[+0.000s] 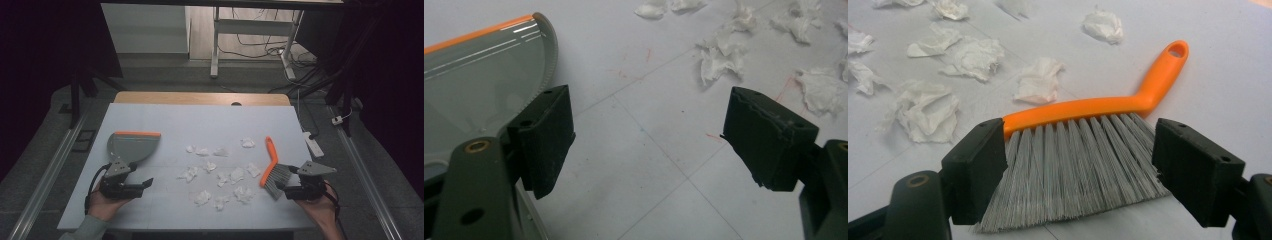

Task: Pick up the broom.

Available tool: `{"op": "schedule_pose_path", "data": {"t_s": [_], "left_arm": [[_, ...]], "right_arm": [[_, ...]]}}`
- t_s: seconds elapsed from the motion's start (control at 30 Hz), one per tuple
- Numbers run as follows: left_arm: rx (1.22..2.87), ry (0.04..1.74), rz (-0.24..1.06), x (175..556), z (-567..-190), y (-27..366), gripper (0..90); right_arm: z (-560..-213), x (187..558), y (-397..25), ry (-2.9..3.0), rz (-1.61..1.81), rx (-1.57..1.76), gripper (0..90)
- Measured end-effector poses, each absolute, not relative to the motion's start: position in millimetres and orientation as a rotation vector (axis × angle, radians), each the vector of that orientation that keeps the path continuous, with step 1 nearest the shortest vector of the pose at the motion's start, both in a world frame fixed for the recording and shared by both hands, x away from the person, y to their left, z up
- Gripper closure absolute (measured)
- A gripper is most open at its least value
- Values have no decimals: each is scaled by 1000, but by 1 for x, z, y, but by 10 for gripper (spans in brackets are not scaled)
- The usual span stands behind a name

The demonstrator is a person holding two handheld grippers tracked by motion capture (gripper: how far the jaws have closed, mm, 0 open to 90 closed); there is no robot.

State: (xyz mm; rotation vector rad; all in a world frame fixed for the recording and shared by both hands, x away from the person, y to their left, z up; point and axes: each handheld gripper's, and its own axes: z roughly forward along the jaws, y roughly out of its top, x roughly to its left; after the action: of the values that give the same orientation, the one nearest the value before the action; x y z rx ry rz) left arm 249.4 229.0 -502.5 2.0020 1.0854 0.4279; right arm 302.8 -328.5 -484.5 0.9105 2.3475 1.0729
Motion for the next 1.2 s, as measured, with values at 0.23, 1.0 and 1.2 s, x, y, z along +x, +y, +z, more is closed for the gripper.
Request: {"op": "schedule_pose_path", "data": {"t_s": [0.23,1.0,1.2], "left_arm": [[2007,1087,437,251,-502,227,206],[2019,1084,462,253,-503,225,202],[2027,1078,454,252,-505,223,202]], "right_arm": [[-484,300,-329,2348,1076,916,222],[-482,300,-328,2340,1074,939,232],[-476,302,-322,2339,1050,958,235]]}}
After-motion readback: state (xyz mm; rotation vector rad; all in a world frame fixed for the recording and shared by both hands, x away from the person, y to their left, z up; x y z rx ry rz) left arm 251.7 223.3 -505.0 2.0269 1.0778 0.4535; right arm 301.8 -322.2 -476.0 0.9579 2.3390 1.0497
